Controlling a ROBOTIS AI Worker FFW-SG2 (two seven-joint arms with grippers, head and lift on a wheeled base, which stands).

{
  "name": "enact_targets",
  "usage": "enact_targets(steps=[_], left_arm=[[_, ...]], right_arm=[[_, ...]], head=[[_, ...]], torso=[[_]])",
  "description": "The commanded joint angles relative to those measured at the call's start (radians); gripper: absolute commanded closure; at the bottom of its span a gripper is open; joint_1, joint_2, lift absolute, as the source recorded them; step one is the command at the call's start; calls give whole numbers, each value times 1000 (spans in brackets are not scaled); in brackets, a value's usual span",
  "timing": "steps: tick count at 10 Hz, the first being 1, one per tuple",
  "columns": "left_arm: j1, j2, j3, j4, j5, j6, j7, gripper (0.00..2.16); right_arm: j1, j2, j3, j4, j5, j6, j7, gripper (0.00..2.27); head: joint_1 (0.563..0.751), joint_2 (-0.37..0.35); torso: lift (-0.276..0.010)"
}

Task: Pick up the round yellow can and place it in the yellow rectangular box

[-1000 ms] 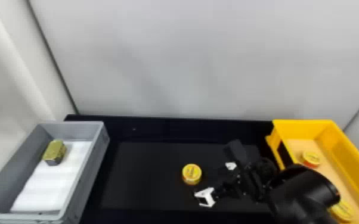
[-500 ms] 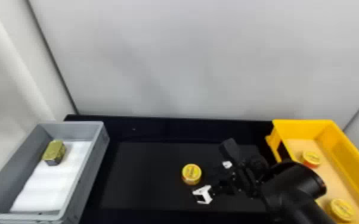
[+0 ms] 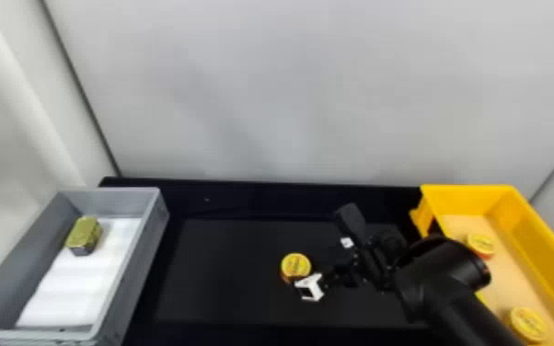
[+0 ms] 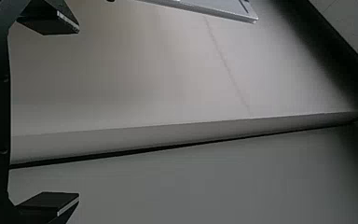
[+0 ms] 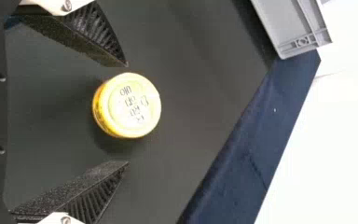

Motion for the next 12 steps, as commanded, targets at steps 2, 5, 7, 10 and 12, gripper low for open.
enact_targets(steps=[2,5,7,10,12], left_arm=[[-7,-4,-10,13,-1,-4,2,28],[-13,-4,-21,28,-3,-6,3,30],[-15,-4,-27,34,-5,-7,5,30],[-13,-4,-27,34,-5,-14,6,30],[-15,-4,-30,34,-5,-11,6,30]], right_arm=[[-37,21,18,77,6,-35,-12,-2],[-43,57,32,104,3,-59,-18,-2],[-52,61,40,112,3,-65,-23,-2],[-55,55,49,107,5,-74,-43,-2],[-55,57,50,103,5,-74,-43,-2]], head=[[684,14],[684,14],[684,14],[684,14],[684,14]], torso=[[-55],[-55],[-55],[-55],[-55]])
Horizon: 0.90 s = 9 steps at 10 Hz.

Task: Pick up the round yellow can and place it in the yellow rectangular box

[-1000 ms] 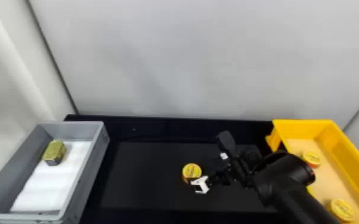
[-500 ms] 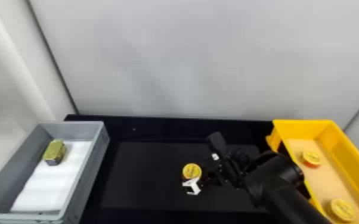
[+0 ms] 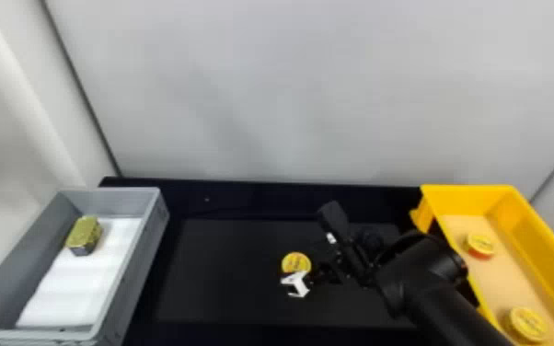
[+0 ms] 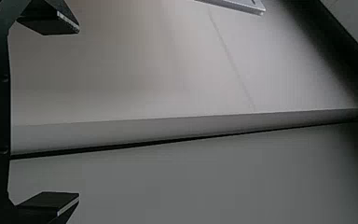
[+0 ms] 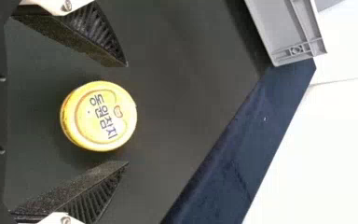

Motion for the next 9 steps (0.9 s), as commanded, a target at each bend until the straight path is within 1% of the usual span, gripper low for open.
enact_targets(steps=[1,3,7,9], left_arm=[[0,-4,-5,0,0,6,0,30],[-3,-4,-21,1,-11,17,-2,30],[-5,-4,-8,-5,-15,17,0,30],[-5,-4,-5,-6,-15,15,0,30]], right_arm=[[2,3,-2,-3,0,-4,4,-2],[2,4,-5,-7,2,-10,4,-2],[23,3,-4,-47,18,2,12,-2],[29,-1,-5,-61,28,14,16,79]], head=[[684,14],[684,14],[684,14],[684,14]], torso=[[-55],[-55],[-55],[-55]])
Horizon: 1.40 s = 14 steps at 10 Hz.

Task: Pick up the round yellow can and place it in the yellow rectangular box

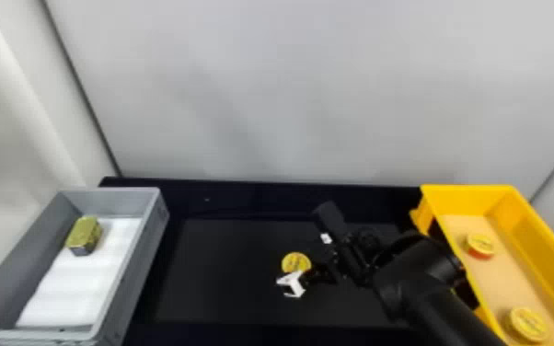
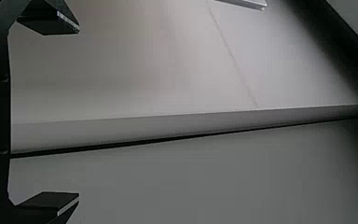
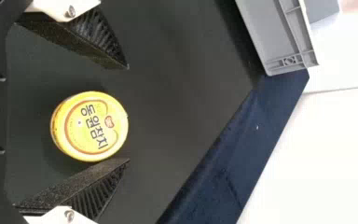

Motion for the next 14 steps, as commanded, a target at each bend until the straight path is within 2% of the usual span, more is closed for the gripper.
enact_targets(steps=[1,5,7,11,13,14], left_arm=[[2,-4,6,-2,0,-1,0,30],[2,-4,11,-6,0,-3,0,30],[2,-4,11,-8,0,-3,0,30],[2,-4,14,-11,0,-3,0,30],[2,-4,17,-11,0,-3,0,30],[3,-4,17,-12,0,-3,0,30]], right_arm=[[9,-4,-2,-20,11,15,2,105],[12,-4,-11,-28,17,32,-6,412],[15,-7,-13,-35,31,55,-3,144],[23,-15,-11,-58,35,69,11,171],[27,-15,-11,-64,35,73,3,486],[32,-17,-14,-72,35,76,-2,530]], head=[[684,14],[684,14],[684,14],[684,14],[684,14],[684,14]], torso=[[-55],[-55],[-55],[-55],[-55],[-55]])
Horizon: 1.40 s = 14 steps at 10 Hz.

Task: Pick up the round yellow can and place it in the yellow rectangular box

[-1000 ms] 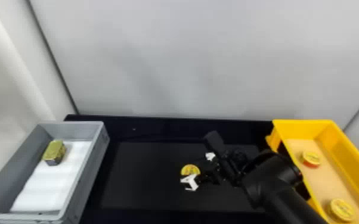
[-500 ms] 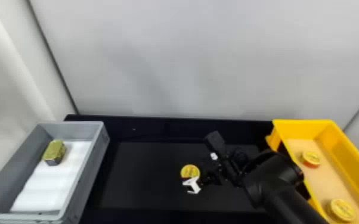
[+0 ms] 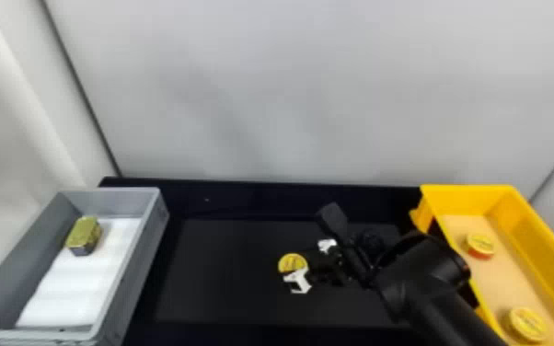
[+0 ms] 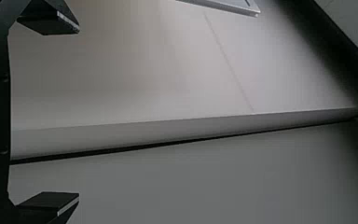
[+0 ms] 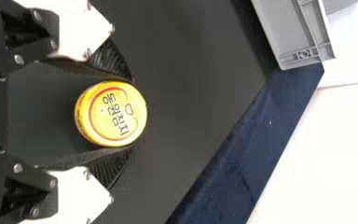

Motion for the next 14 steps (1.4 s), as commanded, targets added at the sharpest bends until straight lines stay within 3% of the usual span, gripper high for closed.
enact_targets(steps=[1,8,14], left_arm=[[1,-4,2,-1,0,0,0,30],[4,-4,5,-1,0,2,2,30],[6,-4,4,-3,-1,8,0,30]], right_arm=[[10,-1,-4,-18,0,10,-16,593],[46,-4,-35,-89,0,39,-39,737],[49,-41,-71,-399,-34,99,-60,737]], head=[[684,14],[684,14],[684,14]], torso=[[-55],[-55],[-55]])
